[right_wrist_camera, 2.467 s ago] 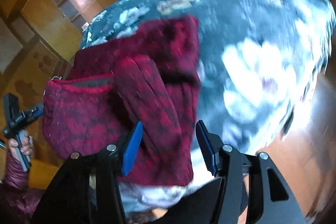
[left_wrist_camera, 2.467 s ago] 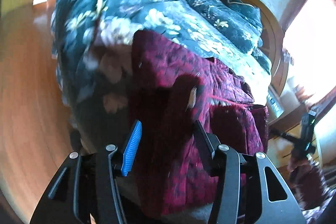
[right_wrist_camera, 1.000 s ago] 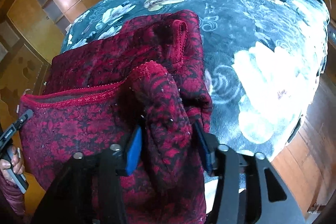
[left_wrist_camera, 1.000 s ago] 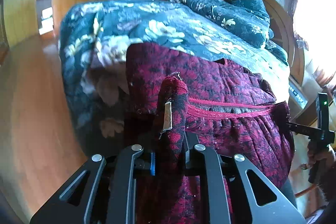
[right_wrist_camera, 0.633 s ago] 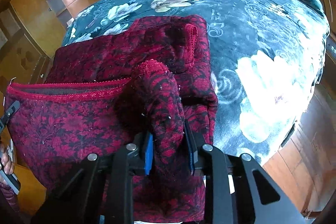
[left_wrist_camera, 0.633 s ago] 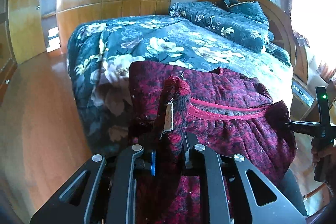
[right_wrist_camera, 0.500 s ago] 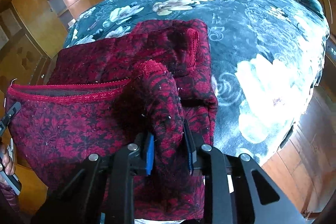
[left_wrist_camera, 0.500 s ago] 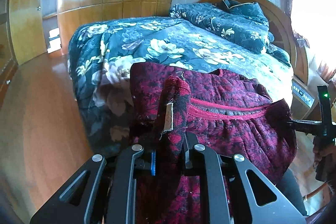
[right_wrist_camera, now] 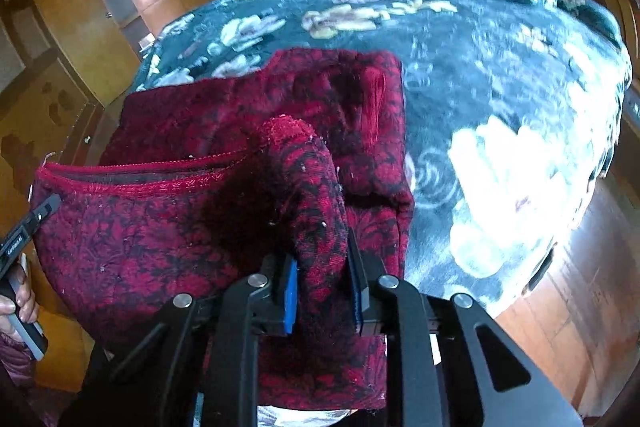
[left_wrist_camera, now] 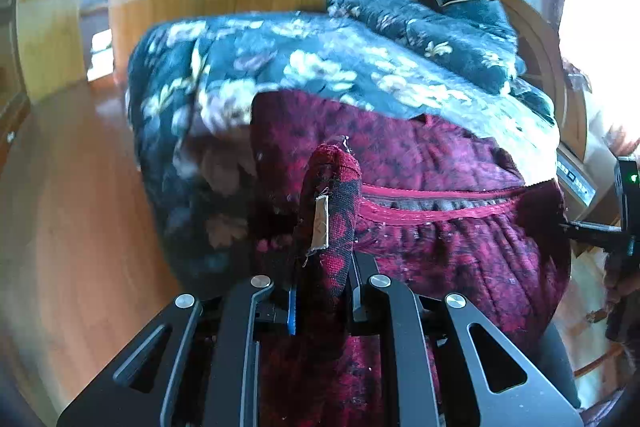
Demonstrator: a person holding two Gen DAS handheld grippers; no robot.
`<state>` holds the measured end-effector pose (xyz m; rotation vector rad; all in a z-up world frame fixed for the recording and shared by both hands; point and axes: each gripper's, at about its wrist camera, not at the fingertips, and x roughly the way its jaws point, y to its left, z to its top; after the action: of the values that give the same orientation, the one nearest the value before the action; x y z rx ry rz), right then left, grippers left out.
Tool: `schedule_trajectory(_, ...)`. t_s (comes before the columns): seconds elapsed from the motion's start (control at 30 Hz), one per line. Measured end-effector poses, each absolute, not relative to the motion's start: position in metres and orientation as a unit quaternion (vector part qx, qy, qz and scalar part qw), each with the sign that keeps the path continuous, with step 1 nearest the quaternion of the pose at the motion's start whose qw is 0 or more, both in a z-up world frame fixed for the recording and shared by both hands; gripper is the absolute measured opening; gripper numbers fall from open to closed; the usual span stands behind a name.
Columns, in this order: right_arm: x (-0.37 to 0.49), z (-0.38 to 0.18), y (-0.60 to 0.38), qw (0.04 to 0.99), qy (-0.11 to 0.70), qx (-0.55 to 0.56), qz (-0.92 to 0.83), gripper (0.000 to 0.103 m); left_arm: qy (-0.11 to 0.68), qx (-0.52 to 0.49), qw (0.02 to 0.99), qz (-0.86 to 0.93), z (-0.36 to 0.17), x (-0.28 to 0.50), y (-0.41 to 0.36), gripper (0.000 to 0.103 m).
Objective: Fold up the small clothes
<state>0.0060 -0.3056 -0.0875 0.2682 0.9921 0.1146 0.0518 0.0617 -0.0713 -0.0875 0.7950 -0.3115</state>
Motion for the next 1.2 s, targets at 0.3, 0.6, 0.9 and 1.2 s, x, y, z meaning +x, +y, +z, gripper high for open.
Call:
schedule_trajectory(0.3,0.010,-0.077,-0.312,0.876,0.455,0.148,0.058,0.049,0.403,-0.095,0.891,-0.184,-0.078,0.068,0.084,0.054)
schedule_trajectory(0.6,0.018,-0.077,-0.304,0.877,0.463,0.121,0.053,0.024,0.402,-0.078,0.884,-0.225,-0.074,0.073,0.072,0.015)
schedule_trajectory(0.9,0.001,-0.032,-0.313,0.894,0.418,0.135,0.084,0.019,0.348,-0.110,0.904,-0.223,-0.033,0.055,0.088,0.014)
schedule_trajectory(1.2,0.072,-0.016,-0.325,0.904,0.399,0.150,0.048,0.019,0.331,-0.073,0.922,-0.188,-0.008,0.133,0.060,0.014)
